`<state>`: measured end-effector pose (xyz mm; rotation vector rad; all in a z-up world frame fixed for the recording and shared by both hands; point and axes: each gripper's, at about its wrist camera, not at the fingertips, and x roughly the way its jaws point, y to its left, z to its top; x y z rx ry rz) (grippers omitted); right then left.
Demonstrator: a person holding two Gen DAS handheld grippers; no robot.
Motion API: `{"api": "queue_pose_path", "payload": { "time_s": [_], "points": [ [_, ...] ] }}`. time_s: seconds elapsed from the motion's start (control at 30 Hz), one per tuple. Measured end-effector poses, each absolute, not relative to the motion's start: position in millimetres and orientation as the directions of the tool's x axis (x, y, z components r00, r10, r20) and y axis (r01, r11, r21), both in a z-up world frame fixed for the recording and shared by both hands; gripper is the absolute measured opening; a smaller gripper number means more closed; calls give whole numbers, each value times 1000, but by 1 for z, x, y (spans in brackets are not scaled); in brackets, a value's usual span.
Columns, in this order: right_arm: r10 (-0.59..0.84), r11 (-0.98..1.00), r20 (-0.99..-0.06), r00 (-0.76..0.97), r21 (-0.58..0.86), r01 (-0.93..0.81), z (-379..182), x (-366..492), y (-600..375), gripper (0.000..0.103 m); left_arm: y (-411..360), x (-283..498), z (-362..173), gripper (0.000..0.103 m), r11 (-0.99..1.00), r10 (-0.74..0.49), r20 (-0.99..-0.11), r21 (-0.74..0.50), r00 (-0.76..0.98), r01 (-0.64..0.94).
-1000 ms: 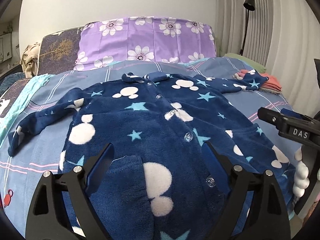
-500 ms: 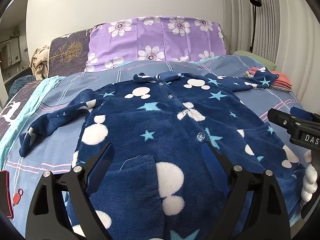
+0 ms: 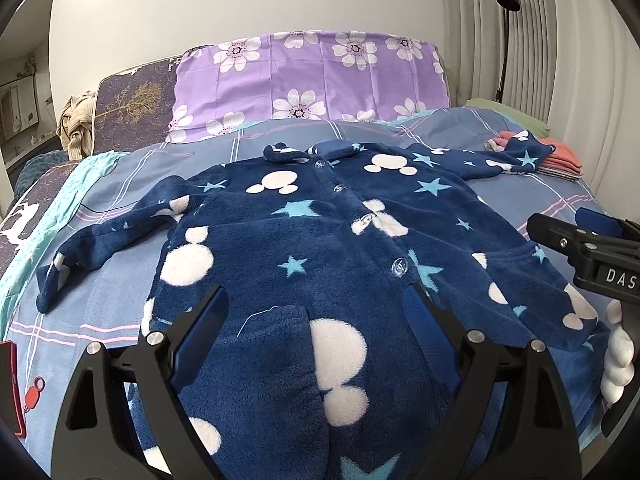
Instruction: Fold small clothes
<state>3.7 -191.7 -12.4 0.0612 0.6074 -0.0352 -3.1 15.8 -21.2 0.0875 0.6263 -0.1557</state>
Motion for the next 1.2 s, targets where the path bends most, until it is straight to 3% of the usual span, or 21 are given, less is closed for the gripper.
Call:
{"api": "queue_pose_path", "payload": {
  "time_s": [0.73, 0.77, 0.83, 0.93, 1.2],
  "points": [
    [-10, 999, -578, 816, 26, 31, -16, 9, -181, 101, 23, 4, -30, 90, 983, -149, -608, -5, 780, 185],
    [-10, 999, -579, 815, 25, 30, -16, 10, -181, 101, 24, 5, -30, 89, 983, -155, -609, -14, 778, 184],
    [-11, 999, -580, 815, 20, 28, -15, 12, -179, 101, 35, 10, -29, 74, 982, -179, -618, -66, 766, 177],
    [-17, 999, -582, 813, 13, 30, -16, 16, -179, 101, 57, 19, -29, 64, 977, -211, -636, -159, 742, 142],
    [-13, 1000, -593, 805, -5, 13, -17, 31, -169, 101, 94, 29, -25, 64, 984, -144, -633, -173, 760, 42]
  ]
}}
